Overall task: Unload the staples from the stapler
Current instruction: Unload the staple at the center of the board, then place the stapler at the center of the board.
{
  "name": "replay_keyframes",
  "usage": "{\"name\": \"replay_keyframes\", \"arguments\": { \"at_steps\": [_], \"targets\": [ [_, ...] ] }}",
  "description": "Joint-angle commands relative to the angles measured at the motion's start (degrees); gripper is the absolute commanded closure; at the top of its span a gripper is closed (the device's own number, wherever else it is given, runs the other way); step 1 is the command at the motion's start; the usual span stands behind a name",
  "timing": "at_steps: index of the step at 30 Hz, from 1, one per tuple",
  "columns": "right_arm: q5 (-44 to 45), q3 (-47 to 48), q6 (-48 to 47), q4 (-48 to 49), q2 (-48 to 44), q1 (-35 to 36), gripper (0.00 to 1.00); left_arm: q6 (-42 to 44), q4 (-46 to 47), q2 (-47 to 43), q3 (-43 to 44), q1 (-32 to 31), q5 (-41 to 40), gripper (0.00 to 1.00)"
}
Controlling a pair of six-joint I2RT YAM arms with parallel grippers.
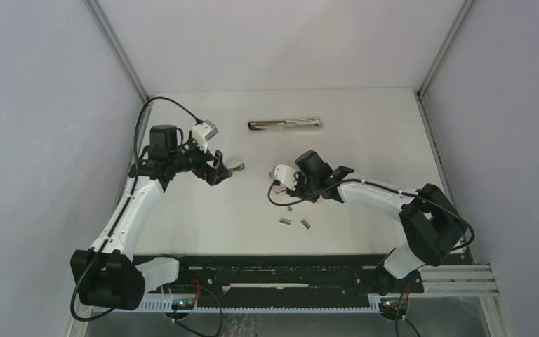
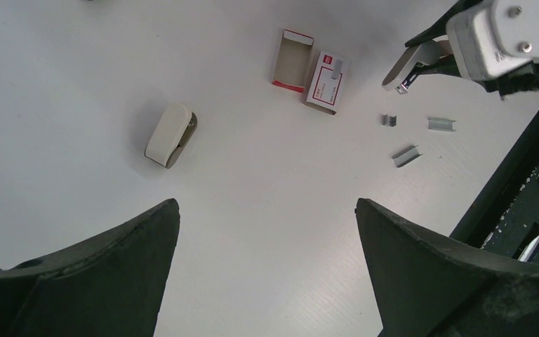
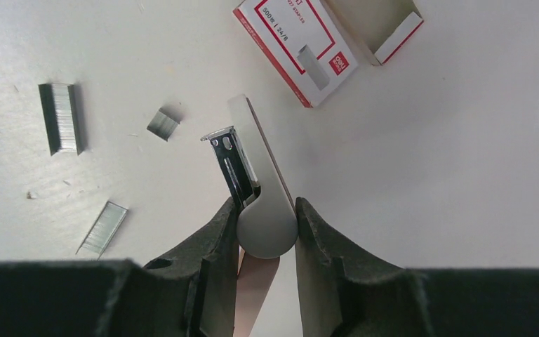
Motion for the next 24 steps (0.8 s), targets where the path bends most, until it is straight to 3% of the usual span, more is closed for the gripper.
{"name": "replay_keyframes", "arguments": {
  "at_steps": [1, 8, 17, 24],
  "targets": [
    [-7.08, 5.75, 3.45, -4.35, 1.36, -4.25, 0.82, -0.22, 1.82, -0.49, -0.76, 0.21, 2.16, 0.00],
    [-25.26, 16.29, 5.25, -19.08, 7.63, -16.04, 0.79, -0.04, 1.86, -0.41, -0.79, 0.20, 2.72, 0.00],
    [-44.80, 33.06, 5.87, -39.24, 22.21, -24.75, 0.77, 0.72, 0.96, -0.05, -0.50, -0.28, 4.06, 0.00],
    [-51.45, 39.31, 7.85, -48.21, 32.35, -28.32, 0.77, 1.28, 0.38, -0.01, -0.45, -0.88, 4.42, 0.00]
  ]
}}
